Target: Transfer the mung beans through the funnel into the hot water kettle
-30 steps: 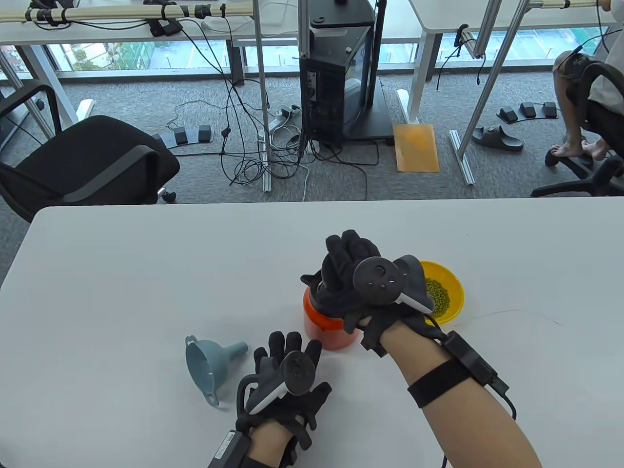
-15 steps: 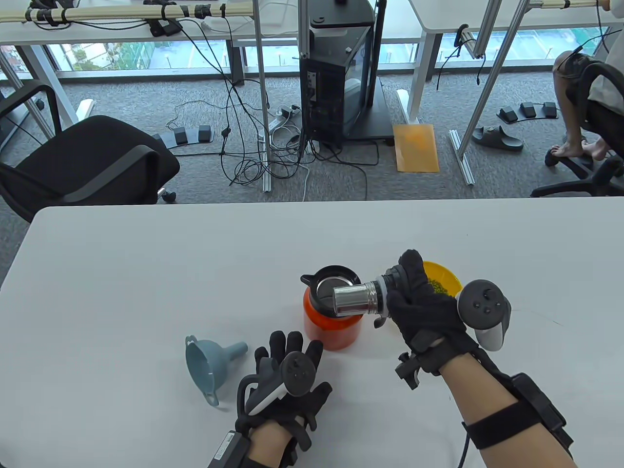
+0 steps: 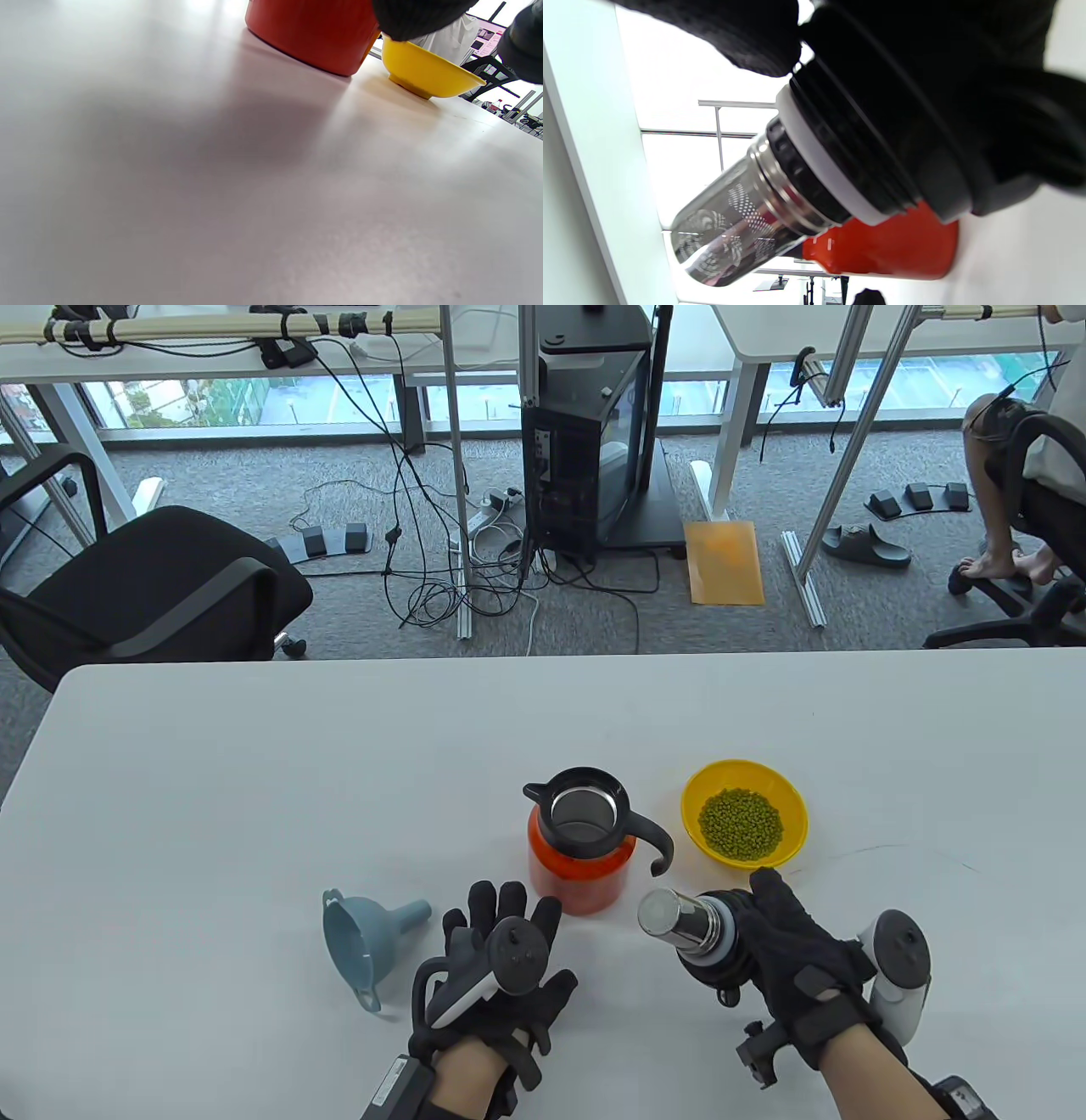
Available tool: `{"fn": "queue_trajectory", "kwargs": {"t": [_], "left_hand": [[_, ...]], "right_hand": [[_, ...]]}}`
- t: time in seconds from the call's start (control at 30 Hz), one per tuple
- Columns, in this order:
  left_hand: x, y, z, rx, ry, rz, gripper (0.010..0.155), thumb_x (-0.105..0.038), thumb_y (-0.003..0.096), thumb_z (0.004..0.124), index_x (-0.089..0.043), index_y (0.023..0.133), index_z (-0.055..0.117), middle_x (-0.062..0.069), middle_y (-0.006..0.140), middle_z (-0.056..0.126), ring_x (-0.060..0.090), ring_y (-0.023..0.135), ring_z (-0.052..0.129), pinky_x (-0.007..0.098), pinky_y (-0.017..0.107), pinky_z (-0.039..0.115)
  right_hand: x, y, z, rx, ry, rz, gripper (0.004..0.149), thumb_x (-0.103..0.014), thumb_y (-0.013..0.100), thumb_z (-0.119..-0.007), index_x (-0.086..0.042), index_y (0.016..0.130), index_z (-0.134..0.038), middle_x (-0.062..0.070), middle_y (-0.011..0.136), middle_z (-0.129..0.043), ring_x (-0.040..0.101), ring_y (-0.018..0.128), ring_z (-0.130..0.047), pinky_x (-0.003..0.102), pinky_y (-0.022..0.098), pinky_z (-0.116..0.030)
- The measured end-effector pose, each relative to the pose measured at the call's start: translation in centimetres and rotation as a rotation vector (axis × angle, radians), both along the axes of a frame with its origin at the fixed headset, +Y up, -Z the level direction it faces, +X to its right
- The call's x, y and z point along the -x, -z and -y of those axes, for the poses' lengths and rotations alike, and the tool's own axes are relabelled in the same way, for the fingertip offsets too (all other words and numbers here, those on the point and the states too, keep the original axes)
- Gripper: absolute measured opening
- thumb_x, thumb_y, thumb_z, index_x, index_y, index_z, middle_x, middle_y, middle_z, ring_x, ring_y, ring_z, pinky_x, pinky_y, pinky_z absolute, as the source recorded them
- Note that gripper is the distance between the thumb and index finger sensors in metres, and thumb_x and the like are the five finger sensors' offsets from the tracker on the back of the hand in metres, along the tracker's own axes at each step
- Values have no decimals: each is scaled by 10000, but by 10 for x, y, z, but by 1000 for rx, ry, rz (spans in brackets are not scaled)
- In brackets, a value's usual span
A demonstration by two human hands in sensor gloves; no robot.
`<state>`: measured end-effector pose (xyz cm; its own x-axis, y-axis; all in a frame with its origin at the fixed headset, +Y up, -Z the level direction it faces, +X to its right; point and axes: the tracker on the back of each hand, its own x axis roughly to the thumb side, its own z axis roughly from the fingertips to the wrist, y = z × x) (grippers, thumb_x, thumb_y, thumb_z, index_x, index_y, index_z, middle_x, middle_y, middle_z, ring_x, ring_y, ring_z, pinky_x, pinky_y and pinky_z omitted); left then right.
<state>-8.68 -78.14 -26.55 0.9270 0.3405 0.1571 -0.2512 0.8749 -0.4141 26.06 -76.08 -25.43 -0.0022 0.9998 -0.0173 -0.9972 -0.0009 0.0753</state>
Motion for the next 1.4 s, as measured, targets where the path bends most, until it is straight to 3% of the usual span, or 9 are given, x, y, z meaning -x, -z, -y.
{"fn": "queue_trajectory", "kwargs": {"t": [0.23, 0.4, 0.63, 0.83, 0.97, 1.03, 1.1, 1.17, 1.4], "left_hand": [[0, 0, 0, 7, 1, 0, 898, -608, 483, 658, -353, 1117, 75, -25, 1134, -42, 351, 995, -152, 655, 700, 22], [0, 0, 1, 32, -13, 0, 898, -608, 482, 658, -357, 1114, 70, -21, 1132, -43, 359, 1003, -129, 656, 698, 29], [1, -1, 1, 23, 5, -1, 893, -609, 481, 656, -360, 1113, 76, -20, 1132, -41, 358, 1002, -129, 657, 696, 28], [4, -2, -2, 8, -4, -12, 878, -608, 480, 656, -365, 1107, 92, -9, 1129, -44, 368, 1005, -117, 657, 695, 30], [5, -3, -2, 8, 3, -15, 867, -609, 480, 656, -370, 1106, 105, -2, 1129, -43, 366, 1002, -124, 658, 694, 30], [5, -3, -2, 6, 6, -16, 867, -610, 479, 655, -372, 1105, 105, -4, 1129, -44, 364, 1001, -127, 658, 695, 28], [5, -3, -1, 8, 12, -15, 868, -609, 480, 655, -368, 1107, 104, -6, 1126, -49, 364, 1000, -129, 659, 694, 28], [5, -4, 0, 2, 7, -11, 870, -610, 479, 653, -370, 1105, 99, -5, 1121, -60, 365, 1002, -124, 658, 694, 30], [10, -10, -6, -26, 2, -40, 844, -612, 476, 651, -379, 1096, 127, 8, 1119, -60, 366, 1002, -122, 658, 695, 31]], "right_hand": [[2, -3, 21, 84, -262, -43, 759, -154, 494, -729, 129, 1024, -265, 442, 922, -532, 679, 698, -831, 636, 389, -868], [-1, -1, 24, 59, -401, 22, 732, -129, 485, -738, 120, 1027, -314, 417, 909, -585, 587, 681, -894, 552, 346, -904], [-3, 1, 15, -21, -559, 20, 807, -221, 492, -777, 128, 1033, -290, 416, 939, -511, 655, 760, -724, 634, 432, -776], [-12, -3, -13, -133, -681, 21, 861, -321, 511, -796, 113, 1045, -279, 416, 969, -452, 701, 803, -612, 730, 480, -656], [-21, -10, -37, -265, -930, -56, 844, -392, 518, -805, 25, 1096, -352, 399, 1027, -341, 728, 873, -359, 799, 531, -437], [-28, -16, -43, -291, -1136, -63, 871, -416, 510, -821, -17, 1107, -327, 383, 1044, -332, 713, 892, -328, 782, 551, -434], [-34, -22, -39, -313, -1382, -98, 892, -453, 503, -824, -56, 1116, -312, 361, 1063, -293, 691, 911, -260, 785, 565, -389], [-40, -27, -28, -283, -1473, -141, 920, -496, 503, -813, -83, 1122, -272, 341, 1077, -231, 671, 920, -170, 800, 568, -309], [-59, -32, 9, -161, -1452, -253, 979, -544, 508, -799, -113, 1116, -165, 317, 1063, -57, 628, 875, 53, 817, 528, -120]]}}
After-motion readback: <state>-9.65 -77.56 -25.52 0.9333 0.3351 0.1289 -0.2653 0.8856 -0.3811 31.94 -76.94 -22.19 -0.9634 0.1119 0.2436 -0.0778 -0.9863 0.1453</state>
